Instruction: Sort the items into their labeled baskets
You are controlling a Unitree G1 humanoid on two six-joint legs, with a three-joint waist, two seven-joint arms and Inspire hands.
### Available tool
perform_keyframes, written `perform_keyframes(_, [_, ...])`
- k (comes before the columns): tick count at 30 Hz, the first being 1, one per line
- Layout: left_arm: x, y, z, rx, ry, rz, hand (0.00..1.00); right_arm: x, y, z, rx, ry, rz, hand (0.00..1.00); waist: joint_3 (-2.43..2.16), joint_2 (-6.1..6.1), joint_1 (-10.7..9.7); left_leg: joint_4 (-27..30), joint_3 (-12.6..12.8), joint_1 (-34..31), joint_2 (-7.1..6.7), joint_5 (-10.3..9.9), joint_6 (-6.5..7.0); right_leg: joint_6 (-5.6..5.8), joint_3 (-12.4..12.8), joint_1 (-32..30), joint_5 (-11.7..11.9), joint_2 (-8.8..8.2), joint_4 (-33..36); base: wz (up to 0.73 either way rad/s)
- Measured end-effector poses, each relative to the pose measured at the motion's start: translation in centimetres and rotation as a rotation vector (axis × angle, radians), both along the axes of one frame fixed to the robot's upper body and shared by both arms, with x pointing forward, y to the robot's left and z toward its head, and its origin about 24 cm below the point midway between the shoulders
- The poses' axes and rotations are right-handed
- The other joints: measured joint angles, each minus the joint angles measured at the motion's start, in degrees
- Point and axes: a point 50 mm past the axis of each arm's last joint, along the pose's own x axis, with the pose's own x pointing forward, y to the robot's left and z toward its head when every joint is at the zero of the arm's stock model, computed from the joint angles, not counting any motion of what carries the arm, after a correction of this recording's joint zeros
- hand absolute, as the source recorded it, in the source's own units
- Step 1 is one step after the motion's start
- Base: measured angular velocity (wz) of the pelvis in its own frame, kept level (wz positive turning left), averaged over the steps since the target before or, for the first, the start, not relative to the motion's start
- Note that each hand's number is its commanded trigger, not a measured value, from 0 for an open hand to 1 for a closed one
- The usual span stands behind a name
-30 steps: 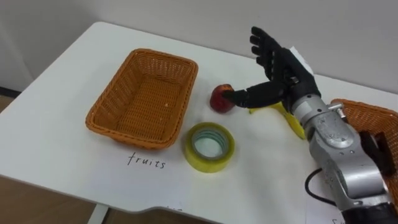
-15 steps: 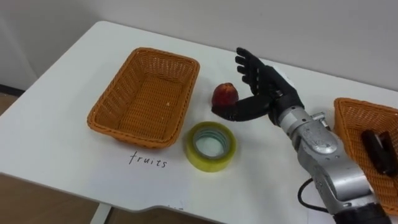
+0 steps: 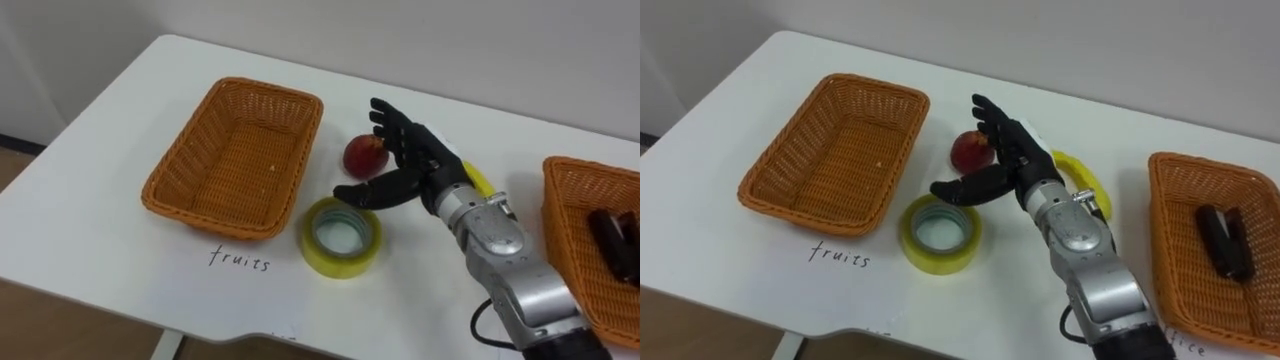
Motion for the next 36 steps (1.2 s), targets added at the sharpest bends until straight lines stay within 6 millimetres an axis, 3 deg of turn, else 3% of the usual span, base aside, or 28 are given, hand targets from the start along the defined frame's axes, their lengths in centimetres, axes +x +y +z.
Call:
perform_keyframes(10, [1.1, -0.3, 0.2, 0.012, -0.042, 0.001, 0.0, 0.0, -0.1, -0.6, -0.066, -0.006, 0.014, 0.0, -0.11, -0.33, 1.05, -0.03, 0.3, 0.14, 0.04, 0.03, 0.0, -0.06, 0.06, 0.01, 0.05, -0.01, 0.06, 0.0])
perform_keyframes(13, [1.1, -0.2, 0.2, 0.02, -0.04, 0.003, 0.0, -0.1, -0.1, -0.8, -0.087, -0.001, 0.021, 0.0, -0.21, -0.94, 1.11, -0.04, 0.3, 0.15, 0.04, 0.03, 0.0, -0.06, 0.03, 0.01, 0.05, -0.02, 0.07, 0.0])
perform_keyframes(17, [1.3, -0.2, 0.2, 0.024, -0.048, -0.001, 0.0, 0.3, 0.0, -1.0, -0.115, 0.0, 0.036, 0.0, 0.06, -1.88, 1.1, 0.06, 0.28, 0.16, 0.05, 0.03, 0.0, -0.09, 0.04, 0.04, 0.2, -0.01, 0.07, 0.0])
perform_keyframes(36, [1.7, -0.4, 0.3, -0.004, -0.05, 0.003, 0.0, 0.8, 0.3, -0.7, -0.318, -0.021, 0.115, 0.0, 0.09, -1.76, 1.13, 0.52, -0.33, -0.16, -0.05, 0.0, 0.03, -0.09, 0.11, 0.05, 0.37, 0.03, 0.08, 0.0])
